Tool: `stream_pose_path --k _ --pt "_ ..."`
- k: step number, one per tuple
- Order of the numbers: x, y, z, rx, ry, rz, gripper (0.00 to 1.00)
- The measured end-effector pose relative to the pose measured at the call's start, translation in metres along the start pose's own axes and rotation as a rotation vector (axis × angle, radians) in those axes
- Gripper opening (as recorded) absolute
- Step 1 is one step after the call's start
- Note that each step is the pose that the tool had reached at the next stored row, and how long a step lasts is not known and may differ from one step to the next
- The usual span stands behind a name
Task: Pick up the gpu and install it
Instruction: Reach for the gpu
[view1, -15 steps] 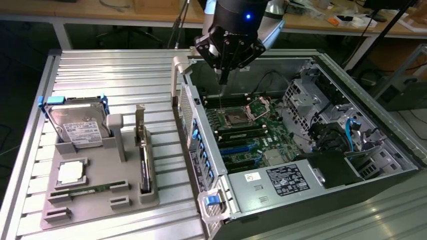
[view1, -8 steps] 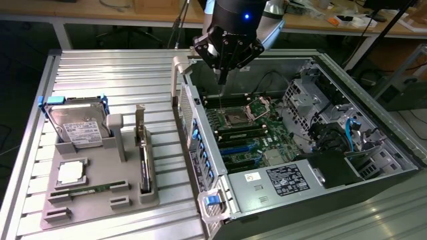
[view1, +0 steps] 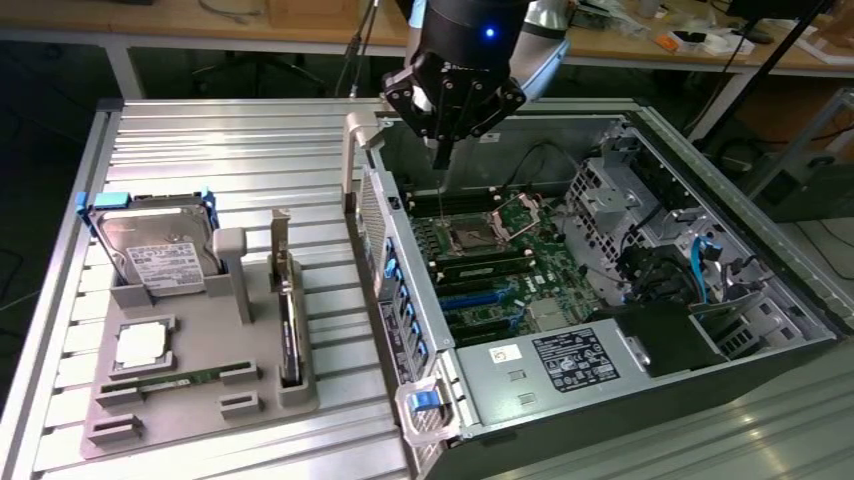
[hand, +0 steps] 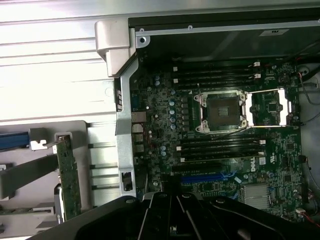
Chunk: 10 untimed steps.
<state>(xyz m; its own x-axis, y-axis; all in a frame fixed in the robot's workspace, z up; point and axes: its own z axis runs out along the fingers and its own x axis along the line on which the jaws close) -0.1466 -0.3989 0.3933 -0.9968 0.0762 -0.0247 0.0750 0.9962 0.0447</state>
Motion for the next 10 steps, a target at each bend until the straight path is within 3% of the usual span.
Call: stream_pose_path --k 10 --pt "0.0027 -0.0002 -0.0001 0.0000 0.0001 0.000 0.11"
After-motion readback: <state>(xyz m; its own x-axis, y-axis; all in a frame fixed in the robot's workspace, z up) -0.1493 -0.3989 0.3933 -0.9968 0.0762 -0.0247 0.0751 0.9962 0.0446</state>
